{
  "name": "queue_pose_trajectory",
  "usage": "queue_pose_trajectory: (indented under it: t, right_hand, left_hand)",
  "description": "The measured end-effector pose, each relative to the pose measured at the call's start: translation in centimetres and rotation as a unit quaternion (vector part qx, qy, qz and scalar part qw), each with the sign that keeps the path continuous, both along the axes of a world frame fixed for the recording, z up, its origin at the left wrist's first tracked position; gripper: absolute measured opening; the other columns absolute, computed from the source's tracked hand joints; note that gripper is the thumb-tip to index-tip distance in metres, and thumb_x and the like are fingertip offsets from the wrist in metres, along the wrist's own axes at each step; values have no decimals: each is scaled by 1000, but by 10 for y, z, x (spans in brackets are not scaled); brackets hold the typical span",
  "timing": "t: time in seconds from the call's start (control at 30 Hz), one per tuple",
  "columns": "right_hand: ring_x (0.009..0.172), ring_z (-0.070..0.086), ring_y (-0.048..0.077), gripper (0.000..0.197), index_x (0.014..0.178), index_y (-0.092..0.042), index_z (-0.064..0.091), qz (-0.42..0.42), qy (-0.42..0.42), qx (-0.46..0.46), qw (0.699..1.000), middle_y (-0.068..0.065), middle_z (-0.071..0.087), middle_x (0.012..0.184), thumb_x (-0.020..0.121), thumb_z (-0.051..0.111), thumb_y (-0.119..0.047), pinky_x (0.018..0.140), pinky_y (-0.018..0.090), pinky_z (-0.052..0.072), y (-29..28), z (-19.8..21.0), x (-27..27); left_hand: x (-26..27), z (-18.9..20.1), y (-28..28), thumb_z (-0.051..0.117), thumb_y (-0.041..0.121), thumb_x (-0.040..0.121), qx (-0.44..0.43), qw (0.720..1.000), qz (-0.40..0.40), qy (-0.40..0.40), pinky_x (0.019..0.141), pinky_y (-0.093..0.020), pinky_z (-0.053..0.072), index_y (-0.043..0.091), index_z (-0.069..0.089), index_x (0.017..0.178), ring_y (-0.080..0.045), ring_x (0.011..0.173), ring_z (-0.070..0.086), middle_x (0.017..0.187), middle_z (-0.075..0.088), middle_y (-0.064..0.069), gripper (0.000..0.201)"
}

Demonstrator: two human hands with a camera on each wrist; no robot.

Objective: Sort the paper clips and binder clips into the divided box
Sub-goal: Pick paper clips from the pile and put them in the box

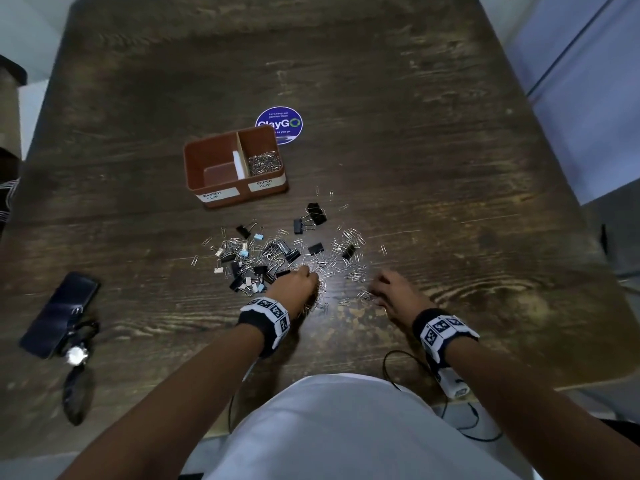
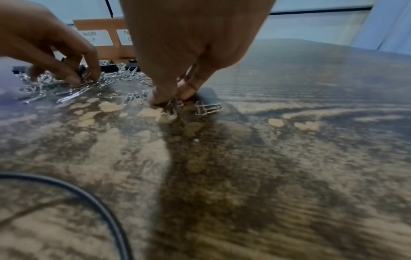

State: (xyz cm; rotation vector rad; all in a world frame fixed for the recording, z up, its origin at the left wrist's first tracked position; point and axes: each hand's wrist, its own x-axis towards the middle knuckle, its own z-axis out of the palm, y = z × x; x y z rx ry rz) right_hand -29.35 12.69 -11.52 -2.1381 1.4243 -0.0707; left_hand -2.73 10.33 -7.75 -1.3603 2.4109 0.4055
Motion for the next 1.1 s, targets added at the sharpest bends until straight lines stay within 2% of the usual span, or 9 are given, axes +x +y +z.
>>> queue_pose_trajectory:
  t: [0.17,0.3,0.37,0.47,0.53,0.6,0.77,0.9,1.1]
  right_hand:
    - [86,58,22,15,95,-15,67,12,20,-13,1000,3,59,98,84,62,-7,73,28,47,-7,2,17]
    - [84,61,21,12,87,-11,70,-32,-54,24,998,2,64,91,84,62,-2,75,26,47,-29,22,29]
    - [86,62,18,8,87,-11,72,-74,-102,25,992,0,67,90,84,67,-6,79,21,43,-47,38,38]
    - [92,58,8,8,92,-16,72,-142,-145,61,977,-6,66,98,85,70,-15,88,22,41,-77,66,57]
    - [97,59,10,10,92,-22,71,-164,-170,76,969,-6,67,104,83,71,-17,91,28,44,-102,82,73]
    - [101,61,13,12,90,-26,71,-170,-198,69,963,-5,69,104,82,72,-18,93,32,46,-129,98,92]
    - [88,62,10,11,91,-16,75,-195,-238,17,951,-1,72,95,80,75,-14,86,28,51,-203,136,149]
    - [90,65,13,11,93,-16,75,-208,-242,-5,948,0,72,95,82,73,-17,91,29,51,-257,147,191]
    - [112,59,21,27,115,-16,69,-190,-165,41,967,7,67,118,97,49,-17,100,23,39,-290,133,201]
  left_hand:
    - [-3,2,-6,57,-3,88,-15,998,-61,-14,64,-36,56,2,52,122,-27,82,67,117,55,-14,34]
    - [2,14,-24,55,13,94,28,994,56,93,74,-31,55,7,61,105,-21,86,65,103,64,-8,13]
    - [10,25,-38,57,19,96,83,961,183,192,70,-27,54,10,64,97,-16,78,64,91,67,-4,11]
    - [29,47,-63,64,20,92,162,870,336,322,54,-23,50,8,67,93,-13,61,62,79,69,-5,11]
    - [45,63,-82,65,13,91,189,820,385,380,52,-24,52,3,66,95,-15,57,62,76,70,-9,11]
    - [60,78,-104,63,8,91,177,805,400,402,58,-28,56,-3,63,97,-19,61,65,79,70,-15,12]
    - [96,102,-170,70,14,88,36,844,397,359,58,-25,59,4,68,87,-17,62,70,77,73,-11,11]
    - [110,117,-217,73,18,86,5,870,376,319,71,-29,58,7,72,91,-13,69,69,83,73,-2,12]
    - [118,121,-240,60,18,95,-56,896,383,218,50,-10,40,5,73,98,4,51,51,82,70,-4,18]
